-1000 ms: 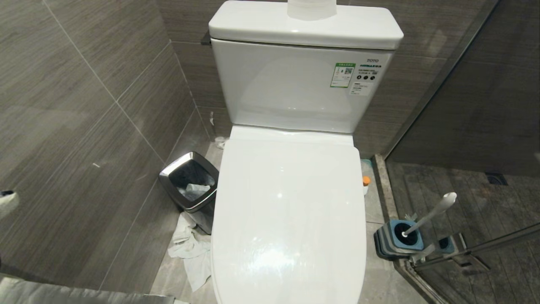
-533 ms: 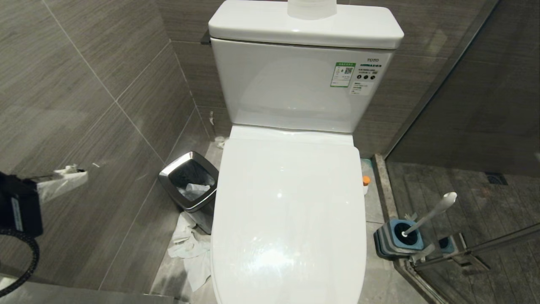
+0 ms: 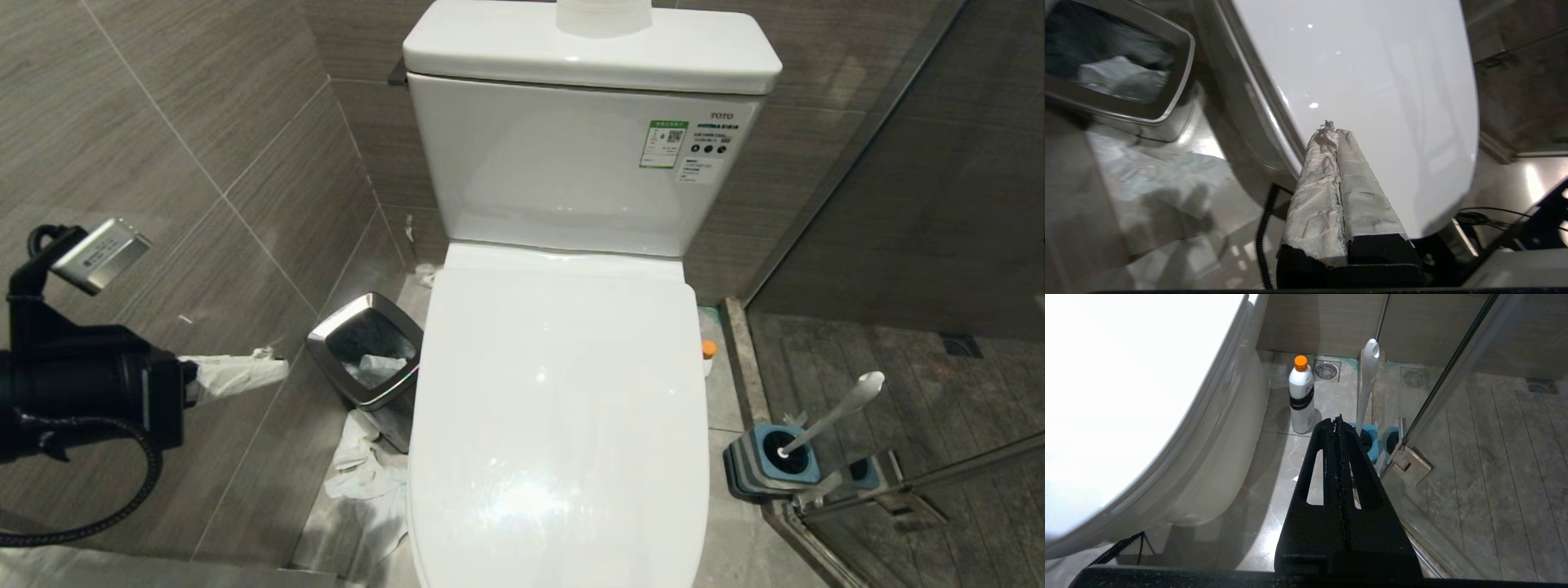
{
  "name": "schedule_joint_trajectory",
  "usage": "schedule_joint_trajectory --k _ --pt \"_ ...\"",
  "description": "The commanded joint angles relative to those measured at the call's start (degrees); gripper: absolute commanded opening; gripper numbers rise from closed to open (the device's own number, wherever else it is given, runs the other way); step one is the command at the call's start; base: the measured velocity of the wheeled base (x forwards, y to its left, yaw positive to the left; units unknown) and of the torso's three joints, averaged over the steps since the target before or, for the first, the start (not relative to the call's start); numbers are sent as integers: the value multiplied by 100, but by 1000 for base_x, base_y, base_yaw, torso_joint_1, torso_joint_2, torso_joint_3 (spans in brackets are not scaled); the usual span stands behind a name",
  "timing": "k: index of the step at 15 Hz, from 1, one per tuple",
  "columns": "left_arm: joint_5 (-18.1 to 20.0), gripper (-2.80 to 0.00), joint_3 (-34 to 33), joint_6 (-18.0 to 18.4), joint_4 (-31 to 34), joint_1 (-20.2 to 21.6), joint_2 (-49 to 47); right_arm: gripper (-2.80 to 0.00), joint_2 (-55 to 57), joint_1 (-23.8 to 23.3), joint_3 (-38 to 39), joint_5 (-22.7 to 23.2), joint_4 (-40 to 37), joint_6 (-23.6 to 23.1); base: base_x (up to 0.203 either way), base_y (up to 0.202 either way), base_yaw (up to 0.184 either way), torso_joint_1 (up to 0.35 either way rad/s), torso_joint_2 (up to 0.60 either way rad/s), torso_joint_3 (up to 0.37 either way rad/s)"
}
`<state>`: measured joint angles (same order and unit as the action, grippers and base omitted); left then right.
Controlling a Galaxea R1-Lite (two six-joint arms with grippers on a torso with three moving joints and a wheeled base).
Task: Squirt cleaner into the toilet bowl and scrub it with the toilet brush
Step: Use the left hand to lift the toilet lid slightly
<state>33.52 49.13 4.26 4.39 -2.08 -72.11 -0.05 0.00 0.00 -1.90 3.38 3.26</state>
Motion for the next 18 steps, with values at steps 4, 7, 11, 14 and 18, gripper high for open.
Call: schedule_joint_trajectory --k 4,7,11,14,18 --pt "665 -280 30 -62 -168 -5 -845 -280 -4 0 141 -3 5 -1 0 0 0 0 0 0" --pt "1435 -280 -70 -175 -730 -13 -1398 -280 -2 -9 141 -3 5 -1 0 0 0 0 0 0" --pt "1836 -280 -130 -1022 -1190 7 -1803 -280 5 -7 141 -3 5 -1 0 0 0 0 0 0" --pt "1975 -280 -313 -1112 -1854 54 -2330 -280 5 -9 141 -3 5 -1 0 0 0 0 0 0" --pt "2005 -280 -368 -1134 -2554 42 -3180 -280 5 0 141 -3 5 -1 0 0 0 0 0 0"
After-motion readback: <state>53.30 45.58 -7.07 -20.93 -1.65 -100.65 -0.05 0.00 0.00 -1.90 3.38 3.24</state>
